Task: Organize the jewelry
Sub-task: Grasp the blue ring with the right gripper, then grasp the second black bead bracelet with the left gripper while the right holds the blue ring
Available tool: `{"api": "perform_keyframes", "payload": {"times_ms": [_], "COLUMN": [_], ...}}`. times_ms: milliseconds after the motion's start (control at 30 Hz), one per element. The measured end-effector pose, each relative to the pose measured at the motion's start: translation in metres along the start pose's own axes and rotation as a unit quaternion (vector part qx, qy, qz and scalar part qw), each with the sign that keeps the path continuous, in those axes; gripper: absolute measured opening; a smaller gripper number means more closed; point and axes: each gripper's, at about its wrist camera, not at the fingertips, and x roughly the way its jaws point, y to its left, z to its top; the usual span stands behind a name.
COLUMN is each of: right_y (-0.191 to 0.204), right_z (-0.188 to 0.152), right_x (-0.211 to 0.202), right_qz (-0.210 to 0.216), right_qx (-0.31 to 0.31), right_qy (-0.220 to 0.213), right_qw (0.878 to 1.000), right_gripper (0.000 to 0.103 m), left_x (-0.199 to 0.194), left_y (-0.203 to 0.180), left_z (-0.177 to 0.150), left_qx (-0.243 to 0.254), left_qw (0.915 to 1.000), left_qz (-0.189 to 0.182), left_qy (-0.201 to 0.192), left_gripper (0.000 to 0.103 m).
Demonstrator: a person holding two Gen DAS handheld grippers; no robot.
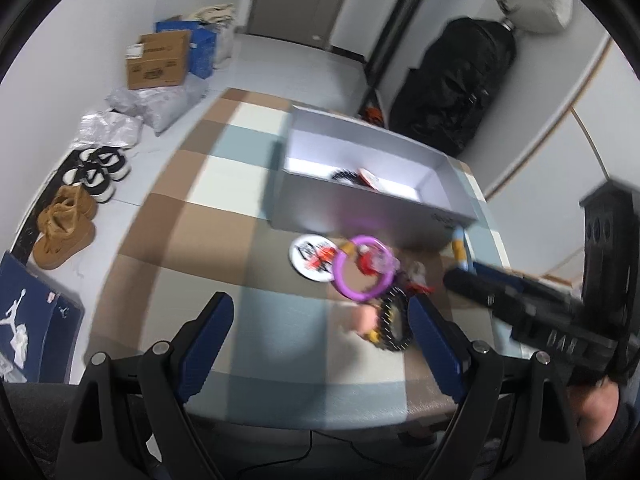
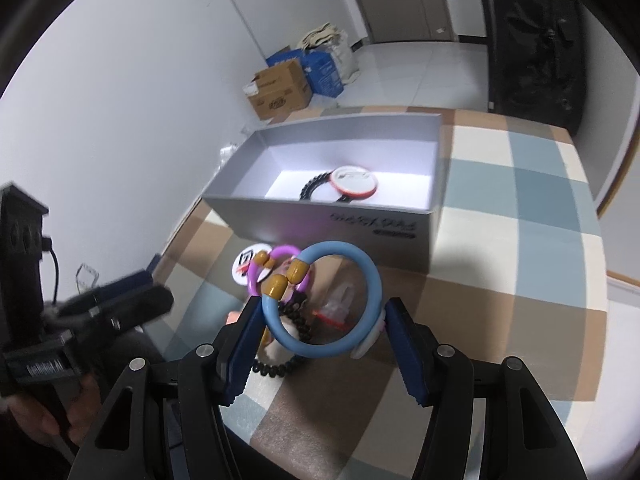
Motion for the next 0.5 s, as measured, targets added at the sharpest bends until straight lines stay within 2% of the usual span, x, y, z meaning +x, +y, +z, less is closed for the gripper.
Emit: {"api": "perform_keyframes", "payload": {"times_ms": [167, 233, 300, 367, 400, 433, 500], "right_y": [-0.014, -0.018, -0.021, -0.023, -0.024, -0.025, -0.027], "right_z": [0.002, 0.002, 0.002, 0.002, 0.002, 0.002, 0.001], "right_x": [-0.012, -0.016, -0.021, -0.025, -0.026, -0.028, -0.031], "right_qz": [-0.005, -0.006, -0.009, -0.009, -0.008, -0.008, -0.008], "right_qx": [0.026, 0.035, 0.042, 0.047, 0.049, 0.051, 0.054], "right_qy": [-0.015, -0.021, -0.028, -0.032, -0.034, -0.036, -0.039], "right_qw": [1.000, 0.999, 0.999, 0.998, 0.998, 0.998, 0.998], "right_gripper": [0.060, 0.060, 0.060, 0.060, 0.060, 0.060, 0.060], "left_x": [0.009, 0.012, 0.017, 0.022, 0.024, 0.025, 0.028], "left_y": [-0.018, -0.025, -0.029, -0.029, -0.028, -0.027, -0.024], "left_z": [-0.009, -0.013, -0.016, -0.018, -0.019, -0.019, -0.018], "left_qx": [0.027, 0.037, 0.039, 0.028, 0.021, 0.014, -0.004], "left_qw": [0.9987, 0.9975, 0.9963, 0.9949, 0.9936, 0.9928, 0.9912], "left_qz": [-0.027, -0.036, -0.042, -0.057, -0.067, -0.072, -0.083], "left_qy": [0.033, 0.048, 0.065, 0.079, 0.088, 0.095, 0.103], "left_gripper": [0.085, 0.075, 0.072, 0.061, 0.050, 0.045, 0.043]}}
